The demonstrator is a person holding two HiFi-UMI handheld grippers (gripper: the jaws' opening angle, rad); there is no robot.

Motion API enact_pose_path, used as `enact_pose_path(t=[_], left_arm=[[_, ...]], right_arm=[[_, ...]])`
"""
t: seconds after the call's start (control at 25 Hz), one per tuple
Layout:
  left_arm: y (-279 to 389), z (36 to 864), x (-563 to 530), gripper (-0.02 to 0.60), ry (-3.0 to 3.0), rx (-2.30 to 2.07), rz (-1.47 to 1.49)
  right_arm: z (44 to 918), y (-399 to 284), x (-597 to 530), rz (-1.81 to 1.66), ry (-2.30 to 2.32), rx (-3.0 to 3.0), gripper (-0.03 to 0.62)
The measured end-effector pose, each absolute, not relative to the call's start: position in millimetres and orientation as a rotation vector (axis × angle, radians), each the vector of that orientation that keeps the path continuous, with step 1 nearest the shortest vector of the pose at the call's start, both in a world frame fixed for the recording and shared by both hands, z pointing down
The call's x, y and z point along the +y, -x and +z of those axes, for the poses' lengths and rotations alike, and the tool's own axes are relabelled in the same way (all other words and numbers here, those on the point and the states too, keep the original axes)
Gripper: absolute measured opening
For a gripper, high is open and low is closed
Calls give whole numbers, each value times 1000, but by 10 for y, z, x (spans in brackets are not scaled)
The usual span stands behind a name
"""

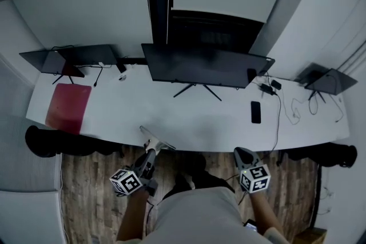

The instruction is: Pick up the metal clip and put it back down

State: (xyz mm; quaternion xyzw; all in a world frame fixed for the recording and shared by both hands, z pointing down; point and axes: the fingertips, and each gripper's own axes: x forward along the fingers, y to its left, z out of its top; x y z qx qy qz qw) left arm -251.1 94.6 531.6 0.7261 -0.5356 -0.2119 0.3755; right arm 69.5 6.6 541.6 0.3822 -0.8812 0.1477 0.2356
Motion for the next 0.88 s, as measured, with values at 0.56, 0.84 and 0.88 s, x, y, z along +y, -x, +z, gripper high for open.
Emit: enact_pose_path(t=[0.56,0.84,0.88], left_arm=[[2254,5363,424,32,-1781,-1435,-498],[1969,5401,13,32,-1753,-1451,-461],[1935,5416,-43,32,-1749,-1455,-451]], right_arm=[[5601,-706,-679,469,-939,-2455,35],[5760,-797,-1083,507,-862,-2459,35],[5779,-808,-1136,508,-848,-2458,35]])
